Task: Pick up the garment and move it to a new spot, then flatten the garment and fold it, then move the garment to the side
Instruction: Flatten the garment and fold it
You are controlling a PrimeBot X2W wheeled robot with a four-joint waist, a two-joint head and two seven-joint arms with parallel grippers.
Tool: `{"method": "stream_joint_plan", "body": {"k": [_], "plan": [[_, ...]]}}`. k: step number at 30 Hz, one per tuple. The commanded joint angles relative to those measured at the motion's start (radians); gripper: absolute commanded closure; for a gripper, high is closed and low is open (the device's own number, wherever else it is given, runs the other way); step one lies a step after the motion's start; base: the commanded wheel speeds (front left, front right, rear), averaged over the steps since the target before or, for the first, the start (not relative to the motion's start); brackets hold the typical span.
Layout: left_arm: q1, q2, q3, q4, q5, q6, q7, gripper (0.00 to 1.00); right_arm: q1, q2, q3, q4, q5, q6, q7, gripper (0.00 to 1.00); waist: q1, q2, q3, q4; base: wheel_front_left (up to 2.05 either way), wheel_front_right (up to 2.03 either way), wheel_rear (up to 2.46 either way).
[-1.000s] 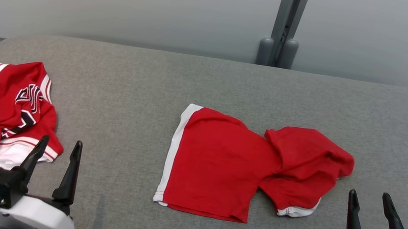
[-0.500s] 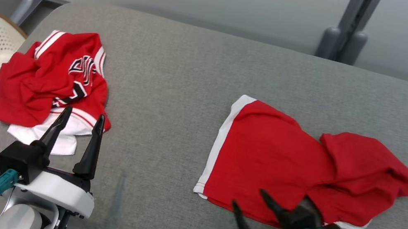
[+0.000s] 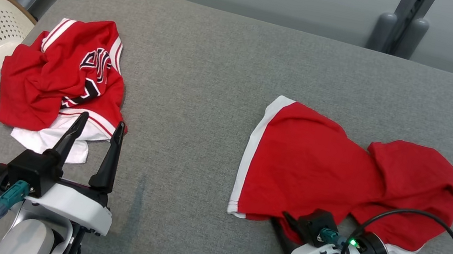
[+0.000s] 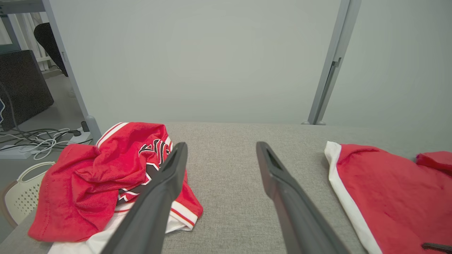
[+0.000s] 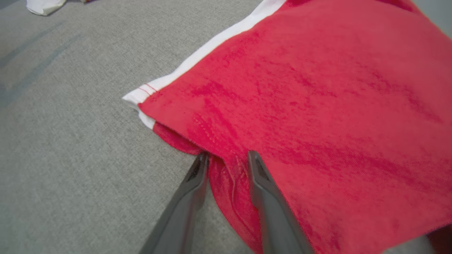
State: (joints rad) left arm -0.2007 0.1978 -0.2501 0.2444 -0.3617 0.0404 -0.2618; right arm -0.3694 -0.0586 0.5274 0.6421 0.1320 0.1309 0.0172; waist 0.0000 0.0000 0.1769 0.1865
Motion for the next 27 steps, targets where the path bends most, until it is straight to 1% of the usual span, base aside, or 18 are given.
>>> {"method": "stream_joint_plan", "body": {"k": [1, 4, 7, 11, 14, 16, 19, 24, 27], "plan": [[-0.016, 0.002, 0.006, 0.003, 0.008, -0.004, -0.004, 0.00, 0.007, -0.006, 0.000, 0.024, 0.011, 0.000, -0.001, 1.00, 0.0000, 0.0000, -0.003, -0.006, 0.00, 0.00, 0.00], [-0.011, 0.000, 0.010, 0.003, 0.011, -0.006, -0.003, 0.00, 0.000, -0.003, 0.002, 0.017, 0.017, 0.000, -0.020, 1.00, 0.0000, 0.0000, -0.009, -0.017, 0.00, 0.00, 0.00], [-0.006, 0.002, 0.016, 0.005, 0.013, -0.010, -0.003, 0.00, -0.020, 0.004, 0.024, -0.027, 0.040, 0.000, -0.060, 1.00, 0.0000, 0.0000, -0.019, -0.038, 0.00, 0.00, 0.00], [0.003, 0.005, 0.022, 0.003, 0.020, -0.011, -0.003, 0.00, -0.036, 0.005, 0.046, -0.124, 0.079, 0.000, -0.116, 1.00, 0.0000, 0.0000, -0.037, -0.072, 0.00, 0.00, 0.00], [0.009, 0.006, 0.022, -0.001, 0.023, -0.011, -0.003, 0.00, -0.031, 0.005, 0.017, -0.217, 0.102, 0.000, -0.152, 1.00, 0.0000, 0.0000, -0.046, -0.099, 0.00, 0.00, 0.00], [0.013, 0.010, 0.024, -0.001, 0.025, -0.010, -0.003, 0.00, -0.009, 0.004, -0.029, -0.277, 0.105, 0.000, -0.167, 1.00, 0.0000, 0.0000, -0.051, -0.118, 0.00, 0.00, 0.00], [0.021, 0.014, 0.022, -0.007, 0.026, -0.008, -0.002, 0.00, 0.040, 0.004, -0.138, -0.369, 0.084, 0.000, -0.171, 1.00, 0.0000, 0.0000, -0.055, -0.142, 0.00, 0.00, 0.00], [0.023, 0.022, 0.019, -0.017, 0.027, -0.005, 0.001, 0.00, 0.147, 0.005, -0.342, -0.507, 0.054, 0.000, -0.141, 1.00, 0.0000, 0.0000, -0.053, -0.176, 0.00, 0.00, 0.00], [0.021, 0.026, 0.015, -0.027, 0.025, -0.008, 0.004, 0.00, 0.210, 0.005, -0.459, -0.551, 0.056, 0.000, -0.113, 1.00, 0.0000, 0.0000, -0.050, -0.192, 0.00, 0.00, 0.00]]}}
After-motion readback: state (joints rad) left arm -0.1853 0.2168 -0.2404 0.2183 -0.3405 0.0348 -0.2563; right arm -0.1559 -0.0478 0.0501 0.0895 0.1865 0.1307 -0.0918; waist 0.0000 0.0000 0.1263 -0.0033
